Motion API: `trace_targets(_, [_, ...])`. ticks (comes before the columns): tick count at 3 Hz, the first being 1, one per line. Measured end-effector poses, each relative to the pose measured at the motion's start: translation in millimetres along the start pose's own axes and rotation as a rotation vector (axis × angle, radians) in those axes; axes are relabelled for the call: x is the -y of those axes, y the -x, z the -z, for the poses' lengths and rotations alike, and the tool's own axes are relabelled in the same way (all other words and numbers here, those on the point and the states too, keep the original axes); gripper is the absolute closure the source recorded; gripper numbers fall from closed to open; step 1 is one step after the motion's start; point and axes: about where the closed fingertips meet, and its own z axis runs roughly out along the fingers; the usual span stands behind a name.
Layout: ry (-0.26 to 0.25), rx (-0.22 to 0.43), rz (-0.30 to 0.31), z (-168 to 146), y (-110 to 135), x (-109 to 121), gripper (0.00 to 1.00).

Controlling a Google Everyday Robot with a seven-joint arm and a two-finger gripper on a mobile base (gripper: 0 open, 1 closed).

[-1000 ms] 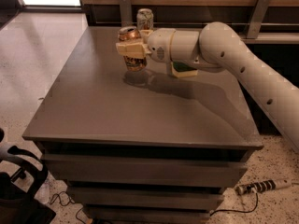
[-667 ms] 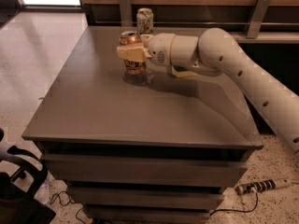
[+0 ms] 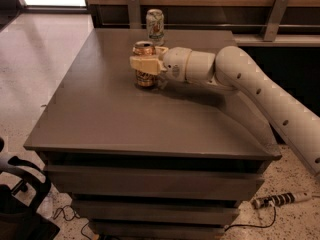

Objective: Place orange can upright

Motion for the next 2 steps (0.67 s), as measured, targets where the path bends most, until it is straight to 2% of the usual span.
trace_targets(1, [-0.001,0.001,-0.002,0.6,4.0,-0.2,1.0])
trace_targets(2, [-0.001,0.001,-0.002,0.8,6.8,-0.5,0.82])
